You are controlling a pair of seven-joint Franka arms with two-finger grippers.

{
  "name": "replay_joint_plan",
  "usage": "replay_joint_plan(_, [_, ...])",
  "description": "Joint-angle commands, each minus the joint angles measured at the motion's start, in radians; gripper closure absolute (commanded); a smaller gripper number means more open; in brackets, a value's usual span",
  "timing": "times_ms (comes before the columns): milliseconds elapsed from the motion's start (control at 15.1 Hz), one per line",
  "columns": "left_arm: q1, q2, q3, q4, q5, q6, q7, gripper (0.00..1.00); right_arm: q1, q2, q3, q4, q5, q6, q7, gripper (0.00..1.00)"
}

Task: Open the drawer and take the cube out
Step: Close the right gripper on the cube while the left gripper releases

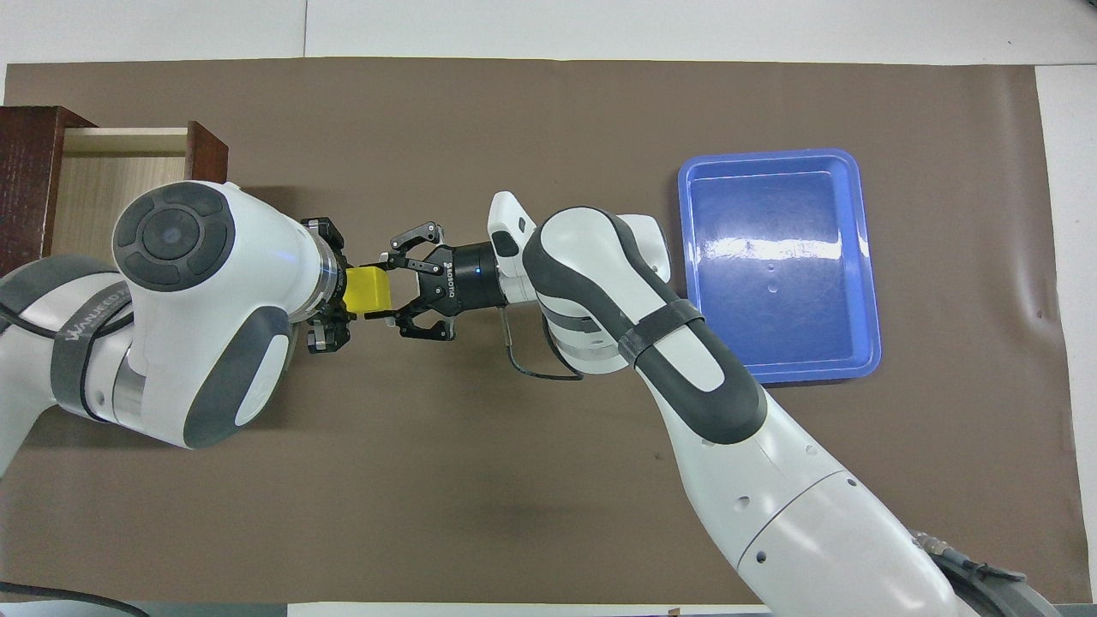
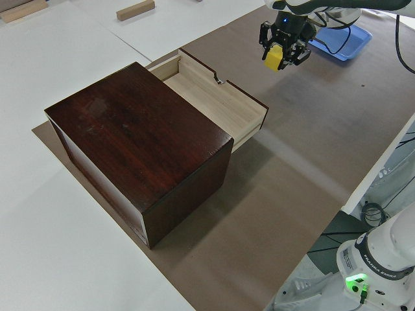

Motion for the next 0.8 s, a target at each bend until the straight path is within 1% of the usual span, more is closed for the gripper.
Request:
replay_joint_plan(0, [-0.008,-0.032,0.002,-0.039,0.013,0.020,-0.033,1.00,-0.005,0.006,0.018,0.028,-0.012,0.017,0.038,1.00])
replay_joint_plan(66, [-0.008,-0.032,0.002,-0.039,0.018,0.020,-0.031,1.00,-0.007,0.006,0.020,0.028,-0.012,0.017,0.037,1.00])
replay_joint_plan(133, [-0.008,-0.032,0.002,-0.039,0.018,0.020,-0.031,0.92,-0.007,0.006,0.020,0.028,-0.012,0.017,0.037,1.00])
replay_joint_plan(199, [-0.008,-0.032,0.002,-0.039,0.018,0.017,-0.023,0.59,-0.007,0.006,0.020,0.028,-0.012,0.017,0.037,1.00])
replay_joint_plan(266, [-0.007,-0.032,0.002,-0.036,0.019,0.016,-0.022,0.05,-0.008,0.006,0.020,0.028,-0.012,0.017,0.038,1.00])
replay_joint_plan(332, [-0.005,-0.032,0.002,-0.033,0.031,0.011,-0.020,0.00,-0.008,0.006,0.020,0.028,-0.012,0.017,0.038,1.00])
replay_joint_plan(531, [-0.001,-0.037,0.010,-0.021,0.045,0.006,-0.016,0.00,-0.010,0.006,0.020,0.028,-0.011,0.017,0.038,1.00])
replay_joint_plan(664, [0.028,-0.061,0.010,-0.010,0.045,-0.003,0.019,0.00,-0.011,0.006,0.020,0.028,-0.011,0.017,0.040,1.00])
replay_joint_plan(731, [0.059,-0.069,0.010,-0.013,0.045,-0.018,0.052,0.00,-0.013,0.006,0.021,0.028,-0.011,0.017,0.045,1.00])
